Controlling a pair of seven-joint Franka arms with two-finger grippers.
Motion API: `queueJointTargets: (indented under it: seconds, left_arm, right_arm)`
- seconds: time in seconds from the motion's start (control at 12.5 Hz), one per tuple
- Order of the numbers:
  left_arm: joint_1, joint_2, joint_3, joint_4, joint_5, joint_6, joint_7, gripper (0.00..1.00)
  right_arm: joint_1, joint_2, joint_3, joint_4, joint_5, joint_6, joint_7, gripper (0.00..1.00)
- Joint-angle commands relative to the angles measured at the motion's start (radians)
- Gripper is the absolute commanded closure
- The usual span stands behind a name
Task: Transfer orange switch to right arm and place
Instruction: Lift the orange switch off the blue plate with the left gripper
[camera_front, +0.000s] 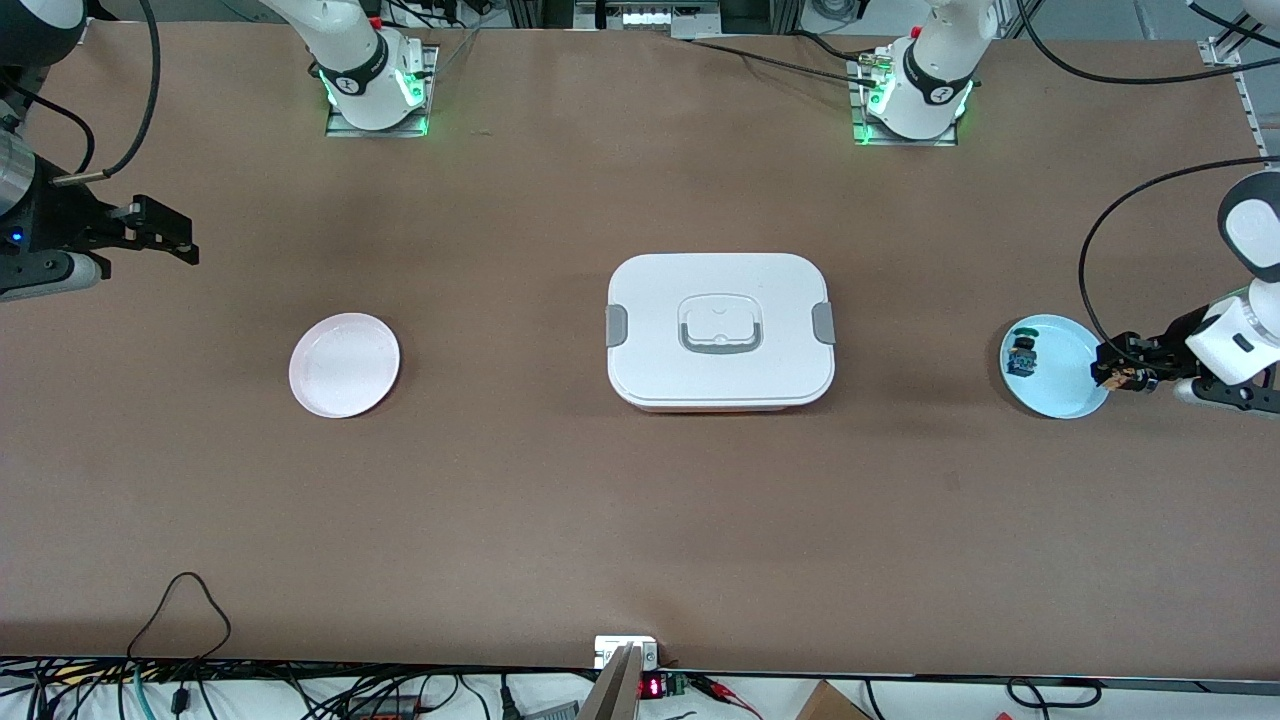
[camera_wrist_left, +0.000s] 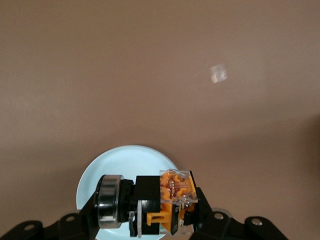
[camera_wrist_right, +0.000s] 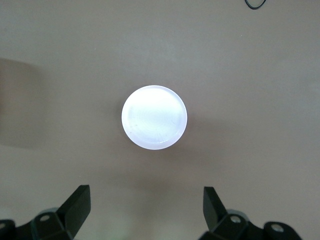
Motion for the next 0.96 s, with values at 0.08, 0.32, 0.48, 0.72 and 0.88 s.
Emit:
queueJointTargets:
  seconds: [0.08, 0.32, 0.48, 0.72, 0.88]
  left_arm:
    - [-0.052, -0.063, 0.002, 0.046, -0.062, -0.04, 0.051, 1.0]
    - [-0.062, -0.063, 0.003, 0.069, -0.27, -0.049, 0.321, 1.0]
    - [-0.06, -0.067, 0.003, 0.072, -0.462, -0.115, 0.456, 1.0]
    - [-0.068, -0.068, 0.003, 0.072, -0.737, -0.146, 0.748, 1.0]
    - [-0.105, -0.068, 0.003, 0.069, -0.895, -0.194, 0.968, 1.0]
  right_arm:
    - [-0.01, -0.024, -0.008, -0.034, 0.114, -0.007, -0.001, 0.0]
    - [-0.054, -0.022, -0.009, -0.08, 0.307, -0.014, -0.005, 0.0]
    - [-0.071, -0.018, -0.009, -0.114, 0.419, -0.013, -0.014, 0.0]
    - [-0.116, -0.009, -0.009, -0.189, 0.635, -0.016, -0.05, 0.0]
    - [-0.143, 0.011, -0.009, -0.237, 0.772, -0.039, -0.105, 0.0]
